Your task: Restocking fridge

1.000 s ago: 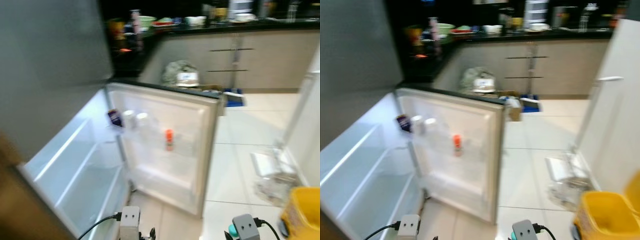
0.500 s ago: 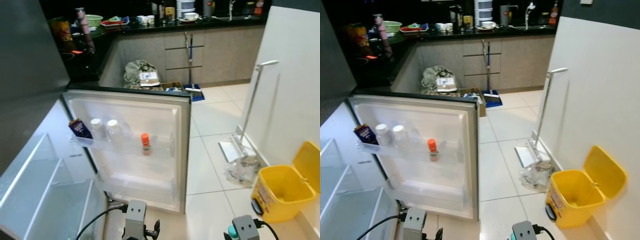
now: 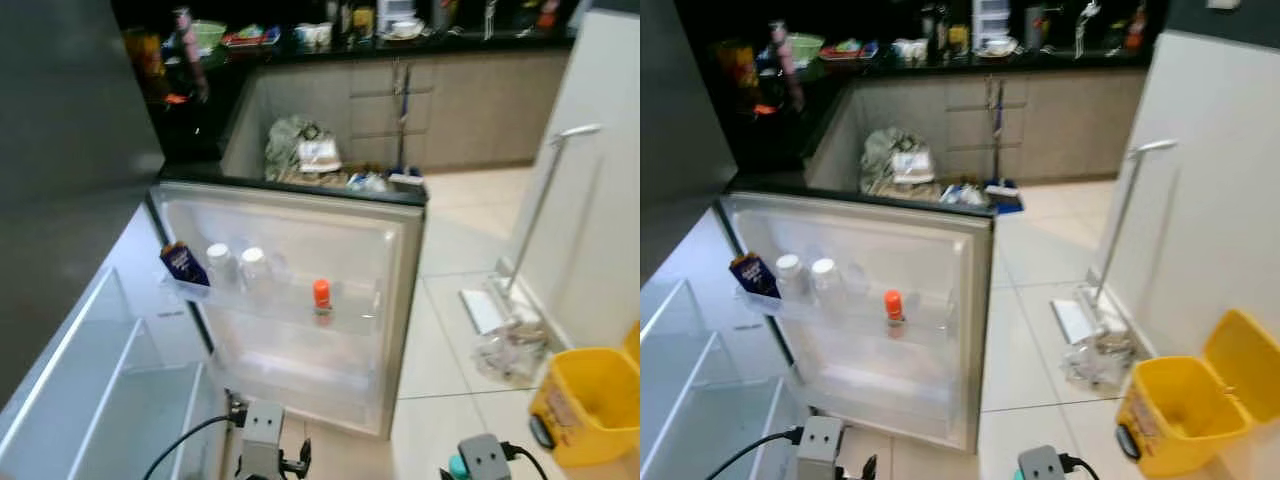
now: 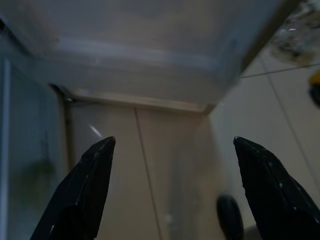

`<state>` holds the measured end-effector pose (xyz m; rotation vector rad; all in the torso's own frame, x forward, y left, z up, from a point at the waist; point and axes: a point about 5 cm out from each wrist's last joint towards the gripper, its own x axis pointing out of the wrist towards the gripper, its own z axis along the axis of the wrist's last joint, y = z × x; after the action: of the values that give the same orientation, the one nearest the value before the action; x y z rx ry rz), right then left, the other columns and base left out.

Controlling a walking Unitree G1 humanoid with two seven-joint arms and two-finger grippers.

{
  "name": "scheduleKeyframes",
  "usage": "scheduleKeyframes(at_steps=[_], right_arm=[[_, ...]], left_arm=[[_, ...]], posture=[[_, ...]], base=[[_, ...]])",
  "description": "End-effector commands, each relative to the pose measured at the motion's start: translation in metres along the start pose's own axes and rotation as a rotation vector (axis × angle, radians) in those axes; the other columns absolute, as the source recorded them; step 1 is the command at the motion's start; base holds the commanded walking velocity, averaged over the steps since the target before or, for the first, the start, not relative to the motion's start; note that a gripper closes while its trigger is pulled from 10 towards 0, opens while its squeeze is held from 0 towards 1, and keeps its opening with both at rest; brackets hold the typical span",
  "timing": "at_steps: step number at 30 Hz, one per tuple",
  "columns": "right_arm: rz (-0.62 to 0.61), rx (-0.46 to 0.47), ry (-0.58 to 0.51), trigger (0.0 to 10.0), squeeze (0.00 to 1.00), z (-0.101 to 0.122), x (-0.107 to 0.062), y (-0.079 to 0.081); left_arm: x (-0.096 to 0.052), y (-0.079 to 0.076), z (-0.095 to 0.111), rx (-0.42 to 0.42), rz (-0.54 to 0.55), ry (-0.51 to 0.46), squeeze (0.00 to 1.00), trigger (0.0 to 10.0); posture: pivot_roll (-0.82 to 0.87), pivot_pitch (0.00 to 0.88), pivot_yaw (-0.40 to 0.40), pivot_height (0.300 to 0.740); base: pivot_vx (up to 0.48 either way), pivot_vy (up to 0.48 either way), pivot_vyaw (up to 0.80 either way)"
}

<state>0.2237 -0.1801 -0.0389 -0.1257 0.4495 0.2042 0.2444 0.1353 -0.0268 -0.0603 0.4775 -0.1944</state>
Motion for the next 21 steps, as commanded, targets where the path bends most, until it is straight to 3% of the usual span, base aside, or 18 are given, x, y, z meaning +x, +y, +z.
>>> scheduleKeyframes(at_steps=[1,8,21], right_arm=[[-0.023,0.01,-0.002,10.0,0.0,0.0002,-0.0008,-0.0043],[-0.048,0.024,-0.004,10.0,0.0,0.0,-0.0014,-0.0067],[-0.097,0.047,-0.006,10.0,0.0,-0.0042,-0.0068,-0.0127]], left_arm=[[0.0003,0.0002,0.0015,0.002,0.001,-0.004,0.0,10.0],[0.0011,-0.0008,0.0034,0.005,-0.003,-0.007,0.0,10.0],[0.0035,-0.0093,0.009,0.044,-0.066,-0.028,0.0,10.0]], posture=[[-0.09,0.105,0.063,0.74],[-0.09,0.116,0.069,0.74],[-0.1,0.146,0.102,0.74]], base=[[0.289,0.0,0.0],[0.267,0.0,0.0],[0.0,0.0,0.0]])
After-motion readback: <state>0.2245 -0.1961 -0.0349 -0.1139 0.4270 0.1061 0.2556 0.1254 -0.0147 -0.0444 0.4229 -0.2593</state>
